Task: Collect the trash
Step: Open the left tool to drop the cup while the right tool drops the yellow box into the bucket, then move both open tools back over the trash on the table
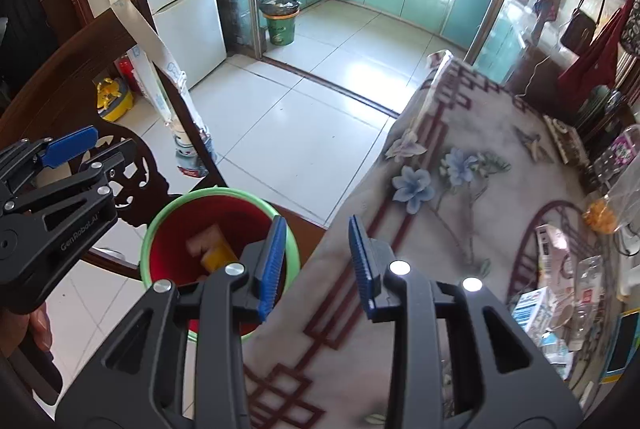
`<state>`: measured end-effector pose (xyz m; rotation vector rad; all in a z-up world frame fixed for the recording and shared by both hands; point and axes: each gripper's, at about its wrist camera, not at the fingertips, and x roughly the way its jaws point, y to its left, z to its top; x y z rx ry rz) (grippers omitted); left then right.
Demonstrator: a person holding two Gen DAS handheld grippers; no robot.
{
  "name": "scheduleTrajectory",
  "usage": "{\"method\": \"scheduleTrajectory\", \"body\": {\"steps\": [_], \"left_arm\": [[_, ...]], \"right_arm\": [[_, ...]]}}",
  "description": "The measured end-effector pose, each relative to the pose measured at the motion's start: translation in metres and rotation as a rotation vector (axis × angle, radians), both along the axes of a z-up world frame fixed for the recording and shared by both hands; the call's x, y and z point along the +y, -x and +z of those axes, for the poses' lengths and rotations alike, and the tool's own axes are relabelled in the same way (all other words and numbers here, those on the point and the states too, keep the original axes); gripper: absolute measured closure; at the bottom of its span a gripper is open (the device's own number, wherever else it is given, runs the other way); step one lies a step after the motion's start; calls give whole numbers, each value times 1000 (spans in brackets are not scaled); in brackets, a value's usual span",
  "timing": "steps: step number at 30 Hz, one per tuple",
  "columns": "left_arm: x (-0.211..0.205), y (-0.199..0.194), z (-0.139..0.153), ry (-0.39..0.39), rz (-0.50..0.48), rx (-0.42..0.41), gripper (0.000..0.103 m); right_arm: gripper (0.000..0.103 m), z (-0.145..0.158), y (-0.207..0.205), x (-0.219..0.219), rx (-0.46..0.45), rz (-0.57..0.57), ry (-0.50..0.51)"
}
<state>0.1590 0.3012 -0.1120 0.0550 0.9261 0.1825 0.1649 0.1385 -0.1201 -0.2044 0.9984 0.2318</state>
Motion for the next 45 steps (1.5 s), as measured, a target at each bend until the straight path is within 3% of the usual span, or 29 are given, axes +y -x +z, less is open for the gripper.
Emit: {"method": "scheduleTrajectory", "body": {"steps": [14, 17, 20, 31, 38, 45], "left_arm": [[-7, 28, 30, -18, -1, -58, 61], [-9, 39, 40, -18, 1, -81, 53], [-10, 50, 50, -19, 3, -104, 51], [-40, 77, 61, -24, -67, -130, 45], [-85, 81, 63, -37, -169, -132, 45], [-160, 81, 64, -17, -266, -118, 44]], "right_arm": [[66, 32, 23, -7, -102, 3, 24], [57, 42, 34, -9, -127, 0, 35], [49, 51, 44, -10, -164, -7, 51], [45, 68, 78, -31, -220, -66, 88], [39, 71, 100, -73, -230, -168, 86], [37, 48, 107, -175, -122, -287, -2]]}}
